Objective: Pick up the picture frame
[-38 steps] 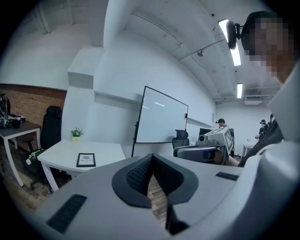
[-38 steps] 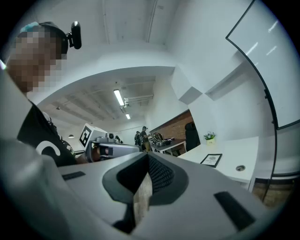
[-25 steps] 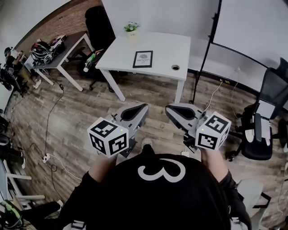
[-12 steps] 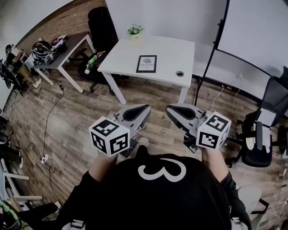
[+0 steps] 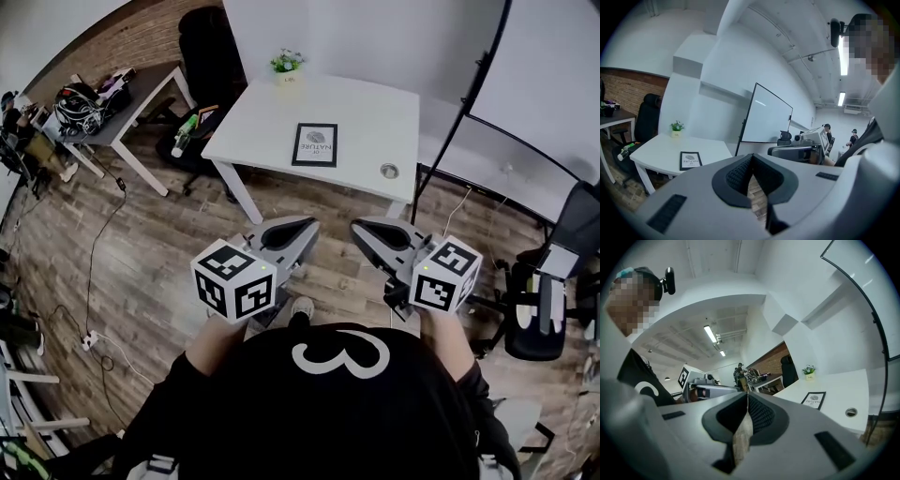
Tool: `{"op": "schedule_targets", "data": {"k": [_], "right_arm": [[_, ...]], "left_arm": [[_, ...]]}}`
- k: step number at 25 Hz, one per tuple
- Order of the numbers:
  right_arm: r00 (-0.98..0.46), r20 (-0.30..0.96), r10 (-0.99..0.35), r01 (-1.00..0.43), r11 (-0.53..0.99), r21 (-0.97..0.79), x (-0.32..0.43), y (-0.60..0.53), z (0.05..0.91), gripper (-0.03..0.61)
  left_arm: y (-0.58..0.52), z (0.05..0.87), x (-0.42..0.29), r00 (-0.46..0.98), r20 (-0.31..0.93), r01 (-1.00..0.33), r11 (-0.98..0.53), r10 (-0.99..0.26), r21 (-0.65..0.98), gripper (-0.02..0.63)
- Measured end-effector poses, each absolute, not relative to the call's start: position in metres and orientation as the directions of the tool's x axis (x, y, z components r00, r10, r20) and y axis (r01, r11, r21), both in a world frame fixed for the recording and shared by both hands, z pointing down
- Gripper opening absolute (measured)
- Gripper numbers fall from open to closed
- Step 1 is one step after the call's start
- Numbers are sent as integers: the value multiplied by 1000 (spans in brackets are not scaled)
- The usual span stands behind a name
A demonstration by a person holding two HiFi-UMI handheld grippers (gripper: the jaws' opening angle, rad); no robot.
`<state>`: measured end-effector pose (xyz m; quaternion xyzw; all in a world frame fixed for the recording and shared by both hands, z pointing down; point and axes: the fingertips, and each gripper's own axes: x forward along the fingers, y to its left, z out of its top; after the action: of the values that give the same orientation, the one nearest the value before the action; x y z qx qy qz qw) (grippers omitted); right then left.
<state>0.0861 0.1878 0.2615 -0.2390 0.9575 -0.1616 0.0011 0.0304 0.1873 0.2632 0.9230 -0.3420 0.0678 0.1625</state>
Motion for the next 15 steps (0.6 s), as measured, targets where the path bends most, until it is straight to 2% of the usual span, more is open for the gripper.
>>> {"op": "schedule_targets", "data": {"k": [15], "right_arm": [[-872, 121, -475, -486, 806, -337, -6, 53, 262, 25]], "left_arm": [[47, 264, -62, 790, 216, -613, -730, -574, 303, 17]]}}
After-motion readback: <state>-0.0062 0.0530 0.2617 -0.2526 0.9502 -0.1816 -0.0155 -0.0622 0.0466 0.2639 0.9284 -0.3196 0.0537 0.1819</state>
